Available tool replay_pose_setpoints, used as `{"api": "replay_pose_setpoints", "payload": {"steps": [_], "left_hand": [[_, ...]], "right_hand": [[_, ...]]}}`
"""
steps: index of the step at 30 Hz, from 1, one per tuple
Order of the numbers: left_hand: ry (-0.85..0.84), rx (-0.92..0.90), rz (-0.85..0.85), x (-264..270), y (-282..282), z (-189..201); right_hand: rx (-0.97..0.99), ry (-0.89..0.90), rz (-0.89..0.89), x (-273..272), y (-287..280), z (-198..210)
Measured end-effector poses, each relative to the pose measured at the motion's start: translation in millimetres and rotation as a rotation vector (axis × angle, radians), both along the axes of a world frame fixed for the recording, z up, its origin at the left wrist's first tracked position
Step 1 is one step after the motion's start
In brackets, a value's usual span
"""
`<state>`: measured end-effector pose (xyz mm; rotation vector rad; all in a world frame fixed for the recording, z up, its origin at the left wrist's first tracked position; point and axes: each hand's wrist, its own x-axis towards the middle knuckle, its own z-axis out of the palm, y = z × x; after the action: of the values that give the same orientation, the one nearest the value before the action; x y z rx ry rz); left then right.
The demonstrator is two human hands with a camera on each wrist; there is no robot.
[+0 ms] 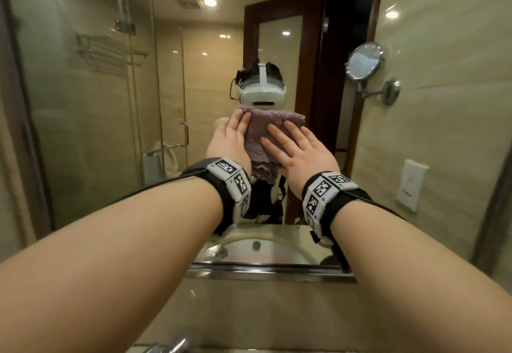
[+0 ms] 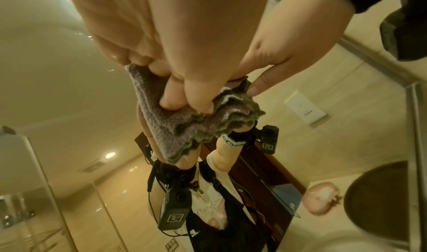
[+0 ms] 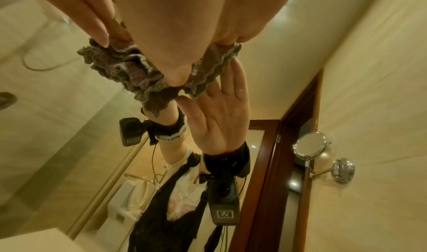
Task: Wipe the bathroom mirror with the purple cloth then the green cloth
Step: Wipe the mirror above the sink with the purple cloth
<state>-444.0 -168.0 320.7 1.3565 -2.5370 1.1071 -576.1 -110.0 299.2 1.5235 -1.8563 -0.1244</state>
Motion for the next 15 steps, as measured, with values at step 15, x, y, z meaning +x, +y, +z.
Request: {"api": "replay_pose_setpoints", "payload": {"steps": [15], "left_hand": [[0.111,0.036,-0.229,21.6,-8.1,-11.8]], "right_hand": [[0.000,0.000,0.023,-5.0,8.7,5.2]]}}
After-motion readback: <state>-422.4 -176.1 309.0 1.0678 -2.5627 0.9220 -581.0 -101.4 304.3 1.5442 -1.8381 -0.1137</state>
